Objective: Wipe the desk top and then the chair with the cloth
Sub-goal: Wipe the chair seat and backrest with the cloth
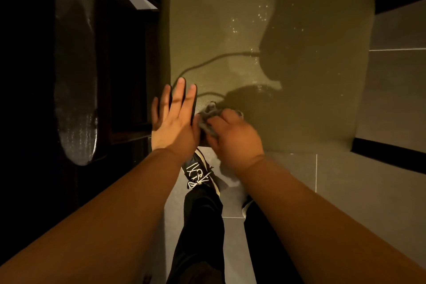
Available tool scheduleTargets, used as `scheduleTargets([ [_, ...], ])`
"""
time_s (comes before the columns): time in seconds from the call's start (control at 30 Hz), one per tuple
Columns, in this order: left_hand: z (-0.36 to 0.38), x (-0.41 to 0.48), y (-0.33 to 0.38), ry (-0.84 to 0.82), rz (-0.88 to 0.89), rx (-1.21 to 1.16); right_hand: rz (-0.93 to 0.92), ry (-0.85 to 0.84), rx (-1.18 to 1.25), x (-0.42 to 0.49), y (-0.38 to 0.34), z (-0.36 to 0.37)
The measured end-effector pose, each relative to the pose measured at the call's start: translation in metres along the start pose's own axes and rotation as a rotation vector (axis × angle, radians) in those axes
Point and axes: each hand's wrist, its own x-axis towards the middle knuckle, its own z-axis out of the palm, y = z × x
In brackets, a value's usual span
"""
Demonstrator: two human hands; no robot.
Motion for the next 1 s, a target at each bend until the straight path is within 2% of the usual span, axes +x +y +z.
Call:
scheduleTargets([
  [0.1, -0.001, -0.001, 0.003, 0.035, 0.005, 0.024, 0.050, 0.034, -0.082, -0.007, 0.030, -0.021],
  [0.23, -0.007, 0.006, 0.008, 0.048, -0.039, -0.125, 0.302, 0.193, -0.142, -0.017, 0.061, -0.053],
  [0.3, -0.008, 0.013, 0.013, 0.059, -0.087, -0.204, 0.364, 0.261, -0.111, -0.016, 0.054, -0.051],
  [0.47, -0.001, 0.013, 0.019, 0.080, -0.162, -0.200, 0.110, 0.124, -0.049, -0.011, 0.014, -0.021],
  [0.6, -0.001, 0.015, 0.019, 0.089, -0.144, -0.214, 0.076, 0.043, -0.163, -0.012, 0.050, -0.042],
  [0.67, -0.002, 0.014, 0.021, 0.087, -0.142, -0.197, 0.147, 0.073, -0.240, -0.018, 0.079, -0.061],
  [0.73, -0.003, 0.013, 0.024, 0.060, -0.152, -0.162, 0.314, 0.134, -0.243, -0.025, 0.100, -0.081],
  [0.8, -0.003, 0.014, 0.024, 0.053, -0.155, -0.101, 0.407, 0.231, -0.222, -0.027, 0.099, -0.079],
  [0.87, -0.004, 0.016, 0.025, 0.070, -0.146, -0.051, 0.285, 0.241, -0.144, -0.023, 0.069, -0.058],
  [0.93, -0.004, 0.018, 0.026, 0.058, -0.163, -0.073, 0.125, 0.071, -0.085, -0.018, 0.028, -0.026],
  [1.0, -0.003, 0.017, 0.025, 0.046, -0.195, -0.132, 0.039, -0.014, -0.082, -0.015, 0.007, -0.005],
])
